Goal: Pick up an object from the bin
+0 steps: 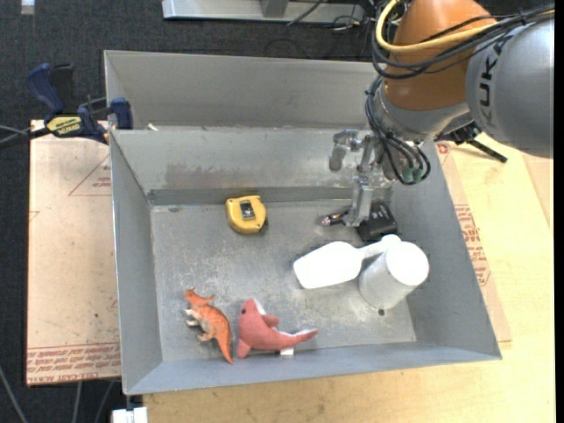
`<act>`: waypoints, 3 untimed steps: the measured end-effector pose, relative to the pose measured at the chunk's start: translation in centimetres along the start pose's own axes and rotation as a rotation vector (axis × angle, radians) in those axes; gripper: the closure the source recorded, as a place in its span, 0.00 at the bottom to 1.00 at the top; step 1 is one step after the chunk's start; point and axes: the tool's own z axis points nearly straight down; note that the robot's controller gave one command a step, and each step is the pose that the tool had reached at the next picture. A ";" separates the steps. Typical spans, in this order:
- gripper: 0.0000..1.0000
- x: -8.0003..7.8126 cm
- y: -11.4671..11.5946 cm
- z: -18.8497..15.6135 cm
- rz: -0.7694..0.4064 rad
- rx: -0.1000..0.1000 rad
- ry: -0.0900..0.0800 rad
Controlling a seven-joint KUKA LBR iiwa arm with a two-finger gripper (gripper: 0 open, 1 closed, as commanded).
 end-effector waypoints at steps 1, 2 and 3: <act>0.00 -0.1 0.0 -0.5 0.000 0.000 -0.007; 0.00 1.4 -1.8 4.7 -0.017 0.000 -0.011; 0.00 2.2 -2.7 8.8 -0.233 0.001 -0.007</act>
Offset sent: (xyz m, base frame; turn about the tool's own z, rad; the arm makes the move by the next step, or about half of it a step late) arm -0.0453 -0.0541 -0.1524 -0.0491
